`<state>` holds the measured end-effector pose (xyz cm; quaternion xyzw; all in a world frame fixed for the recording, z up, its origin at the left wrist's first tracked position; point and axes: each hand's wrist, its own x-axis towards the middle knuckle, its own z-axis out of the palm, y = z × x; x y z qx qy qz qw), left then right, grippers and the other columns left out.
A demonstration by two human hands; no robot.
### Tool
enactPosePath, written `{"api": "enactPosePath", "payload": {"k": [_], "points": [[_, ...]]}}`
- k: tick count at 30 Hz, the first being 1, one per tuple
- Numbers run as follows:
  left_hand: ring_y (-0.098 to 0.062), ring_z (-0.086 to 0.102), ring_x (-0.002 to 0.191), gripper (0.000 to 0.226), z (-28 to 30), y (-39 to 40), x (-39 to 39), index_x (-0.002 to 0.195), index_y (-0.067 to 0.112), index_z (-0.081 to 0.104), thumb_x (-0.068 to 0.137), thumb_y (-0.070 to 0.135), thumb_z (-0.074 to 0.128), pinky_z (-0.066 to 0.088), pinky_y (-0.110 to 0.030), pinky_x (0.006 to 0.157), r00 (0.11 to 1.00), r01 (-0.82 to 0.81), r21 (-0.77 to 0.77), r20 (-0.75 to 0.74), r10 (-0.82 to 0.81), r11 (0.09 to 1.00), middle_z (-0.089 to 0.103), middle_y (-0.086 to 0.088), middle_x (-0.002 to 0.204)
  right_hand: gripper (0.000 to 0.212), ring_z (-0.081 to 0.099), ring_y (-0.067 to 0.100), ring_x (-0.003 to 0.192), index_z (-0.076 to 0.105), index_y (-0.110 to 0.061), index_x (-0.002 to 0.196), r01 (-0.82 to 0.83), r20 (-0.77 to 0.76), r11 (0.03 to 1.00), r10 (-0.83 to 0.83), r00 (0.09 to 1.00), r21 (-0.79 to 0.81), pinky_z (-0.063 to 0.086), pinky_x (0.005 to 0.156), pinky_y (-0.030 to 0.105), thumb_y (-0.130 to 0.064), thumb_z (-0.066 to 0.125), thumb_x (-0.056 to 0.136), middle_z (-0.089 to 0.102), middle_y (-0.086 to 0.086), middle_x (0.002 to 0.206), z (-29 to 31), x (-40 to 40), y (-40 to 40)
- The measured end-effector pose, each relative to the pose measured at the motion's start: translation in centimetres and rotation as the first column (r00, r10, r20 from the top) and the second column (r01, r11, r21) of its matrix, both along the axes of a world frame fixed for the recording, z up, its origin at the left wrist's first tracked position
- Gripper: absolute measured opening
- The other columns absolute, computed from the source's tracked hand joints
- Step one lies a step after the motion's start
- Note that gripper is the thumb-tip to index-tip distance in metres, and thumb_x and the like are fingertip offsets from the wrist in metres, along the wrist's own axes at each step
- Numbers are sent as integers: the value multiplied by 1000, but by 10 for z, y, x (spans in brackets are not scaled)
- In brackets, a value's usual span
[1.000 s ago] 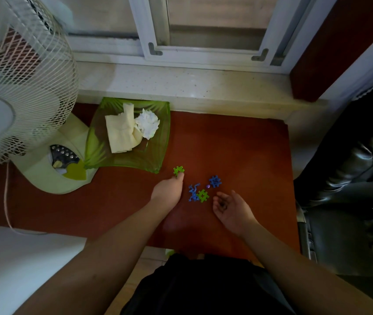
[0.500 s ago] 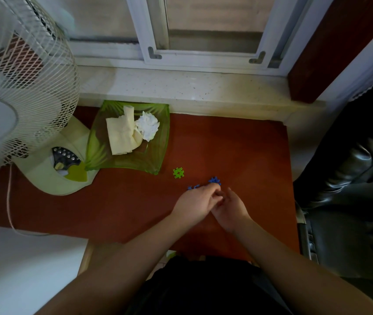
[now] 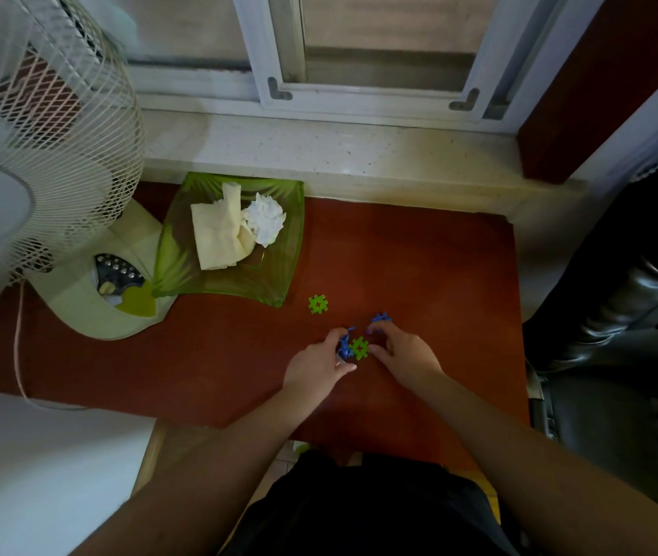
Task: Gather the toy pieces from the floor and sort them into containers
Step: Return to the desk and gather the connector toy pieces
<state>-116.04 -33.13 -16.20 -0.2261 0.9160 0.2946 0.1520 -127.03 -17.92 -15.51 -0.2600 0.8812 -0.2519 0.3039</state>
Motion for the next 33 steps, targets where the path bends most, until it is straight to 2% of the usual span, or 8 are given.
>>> {"api": "enactPosePath", "payload": {"k": [5,13,17,19,21,24,28,33], "points": [[-27,63,100,49,-5,-2,1,131,32,39,88,40,60,47,-37,76,1000,-20,-59,-15,19,998,68,-1,105,33,66,25,87,49,-31,126,-52,-151,994,67,986,98,47,65,33,-36,54,94,67,3,95,-1,-6,-10],[-25,65,93,37,-9,-11,2,123,31,46,89,44,56,47,-35,70,997,27,-115,-67,-35,993,70,2,99,18,64,28,78,49,-19,106,-104,-161,982,129,979,154,46,63,35,-34,48,97,65,4,86,-8,-8,-22],[-28,67,88,35,-9,-12,5,127,27,49,97,43,40,49,-36,67,982,98,-242,-134,-133,965,69,-3,103,12,52,16,59,52,-15,98,221,128,972,-210,969,-82,39,52,28,-26,48,96,56,1,73,3,-4,-22],[-27,67,87,32,-6,-13,6,124,27,53,99,41,37,49,-36,66,975,51,-223,-202,-97,973,70,-2,102,14,34,10,47,49,-14,83,690,651,710,-459,604,-139,27,42,23,-19,43,95,41,-1,63,9,0,-21],[-27,67,86,30,-3,-13,5,120,26,56,100,38,38,48,-36,66,965,9,-196,-256,-60,981,70,-2,99,19,24,9,42,40,-15,71,891,941,454,-308,138,18,18,37,22,-16,39,90,31,-1,57,13,4,-12],[-29,66,85,27,-1,-13,4,115,22,57,100,35,39,47,-39,65,954,-23,-162,-299,-26,987,70,-5,93,16,31,11,48,40,-13,66,926,986,364,-158,-45,101,19,38,21,-18,41,81,38,2,61,9,9,6],[-28,66,80,25,0,-18,5,112,18,59,99,32,43,46,-37,62,943,-63,-129,-332,16,990,70,-6,87,40,36,12,55,39,-13,61,939,971,323,-234,-39,115,26,36,20,-30,45,97,49,4,66,3,7,14],[-28,63,70,17,1,-22,9,94,15,58,98,26,46,37,-32,56,933,-224,31,-283,224,974,57,4,62,26,31,8,50,57,-8,105,801,863,595,-370,344,-65,25,40,19,-24,37,104,41,-2,63,4,-10,12]]}}
